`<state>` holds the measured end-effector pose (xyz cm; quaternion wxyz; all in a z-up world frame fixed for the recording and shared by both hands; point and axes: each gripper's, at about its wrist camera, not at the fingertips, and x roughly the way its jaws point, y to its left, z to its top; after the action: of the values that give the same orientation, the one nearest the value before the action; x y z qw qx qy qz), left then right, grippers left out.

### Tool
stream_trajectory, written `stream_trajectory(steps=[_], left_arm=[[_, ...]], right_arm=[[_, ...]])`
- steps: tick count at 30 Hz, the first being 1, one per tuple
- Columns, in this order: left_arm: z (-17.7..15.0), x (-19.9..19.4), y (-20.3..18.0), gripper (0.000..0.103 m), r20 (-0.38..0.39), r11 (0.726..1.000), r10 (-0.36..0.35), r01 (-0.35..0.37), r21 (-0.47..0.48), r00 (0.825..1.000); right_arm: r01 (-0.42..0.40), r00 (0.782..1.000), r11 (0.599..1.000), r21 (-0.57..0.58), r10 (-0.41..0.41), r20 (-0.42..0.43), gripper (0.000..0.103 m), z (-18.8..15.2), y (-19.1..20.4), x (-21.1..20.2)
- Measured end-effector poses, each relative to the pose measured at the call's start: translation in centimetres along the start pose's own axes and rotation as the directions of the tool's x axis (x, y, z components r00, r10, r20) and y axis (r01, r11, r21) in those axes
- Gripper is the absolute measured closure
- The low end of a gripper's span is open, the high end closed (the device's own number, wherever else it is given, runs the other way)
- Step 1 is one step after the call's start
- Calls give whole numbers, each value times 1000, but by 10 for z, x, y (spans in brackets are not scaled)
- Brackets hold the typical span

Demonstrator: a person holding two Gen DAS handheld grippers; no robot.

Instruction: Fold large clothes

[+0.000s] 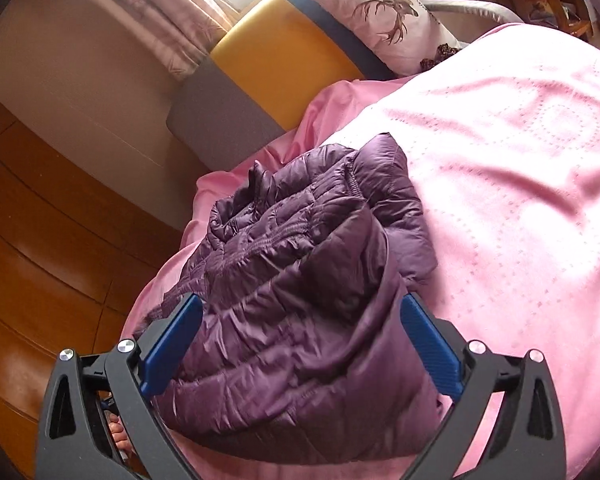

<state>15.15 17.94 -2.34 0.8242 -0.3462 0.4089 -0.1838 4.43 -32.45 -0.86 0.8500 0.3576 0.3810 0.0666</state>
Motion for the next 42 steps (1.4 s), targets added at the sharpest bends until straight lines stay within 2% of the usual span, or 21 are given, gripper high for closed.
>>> stream_trajectory(steps=[5, 6, 8, 10, 11, 12, 13, 15, 16, 18, 22, 26, 31, 33, 35, 36, 37, 38, 39, 40, 42], left_arm=[[-30, 15, 13, 30, -103, 999, -27, 29, 21, 994], [-35, 20, 12, 34, -122, 999, -35, 38, 26, 992], [-42, 29, 7, 48, -160, 997, -42, 51, 52, 986], [-46, 33, 0, 64, -163, 994, 1, 18, 111, 987], [-49, 34, -4, 69, -167, 990, 19, 5, 139, 986], [-50, 33, -5, 76, -168, 989, 25, 0, 148, 985], [-52, 31, -5, 80, -171, 988, 26, 1, 154, 985], [-54, 26, -3, 83, -174, 988, 24, 4, 158, 985], [-56, 24, -3, 89, -180, 987, 19, 10, 160, 984], [-60, 22, -6, 90, -189, 982, 23, 13, 187, 982], [-74, 15, -21, 93, -195, 961, 53, 3, 277, 979], [-90, 0, -24, 95, -212, 954, 44, 22, 298, 976], [-128, -29, -34, 95, -260, 939, 53, 41, 343, 964], [-144, -41, -42, 95, -269, 927, 92, 17, 376, 959], [-156, -53, -57, 94, -220, 886, 184, -64, 460, 958], [-159, -55, -64, 89, -188, 862, 216, -97, 498, 958], [-158, -54, -70, 80, -166, 847, 239, -121, 517, 957], [-157, -54, -76, 74, -134, 826, 265, -153, 542, 955], [-156, -55, -81, 62, -109, 812, 279, -174, 557, 954], [-154, -55, -84, 54, -90, 806, 280, -183, 562, 956], [-150, -56, -88, 51, -64, 799, 279, -195, 569, 958]], right_arm=[[51, 998, 999, -19, -52, -44, 3, -36, -24, -7], [63, 996, 998, -19, -65, -64, 7, -43, -29, -4], [93, 990, 995, -44, -97, -102, 26, -57, -33, 6], [112, 985, 992, -57, -119, -124, 46, -66, -35, 13], [118, 985, 991, -60, -124, -117, 51, -68, -34, 14], [116, 986, 992, -57, -122, -116, 59, -69, -33, 13], [111, 986, 993, -52, -116, -118, 68, -70, -33, 12], [105, 986, 992, -67, -113, -120, 75, -71, -30, 7], [105, 986, 991, -78, -114, -120, 78, -73, -28, 5], [105, 986, 990, -95, -116, -121, 81, -76, -24, 1], [107, 985, 987, -121, -122, -121, 84, -82, -16, -8], [111, 985, 987, -118, -125, -117, 84, -93, -19, -28], [135, 978, 980, -148, -155, -137, 84, -113, -23, -59], [149, 975, 978, -149, -171, -145, 84, -119, -26, -69], [157, 972, 977, -147, -179, -152, 83, -122, -28, -75], [164, 970, 975, -151, -187, -153, 80, -124, -26, -75], [174, 969, 973, -155, -197, -151, 75, -123, -24, -73], [186, 967, 969, -162, -210, -148, 72, -122, -22, -71], [197, 965, 966, -168, -221, -142, 68, -120, -18, -69], [206, 964, 963, -174, -230, -132, 63, -116, -12, -66], [220, 964, 957, -191, -243, -106, 53, -112, -1, -62]])
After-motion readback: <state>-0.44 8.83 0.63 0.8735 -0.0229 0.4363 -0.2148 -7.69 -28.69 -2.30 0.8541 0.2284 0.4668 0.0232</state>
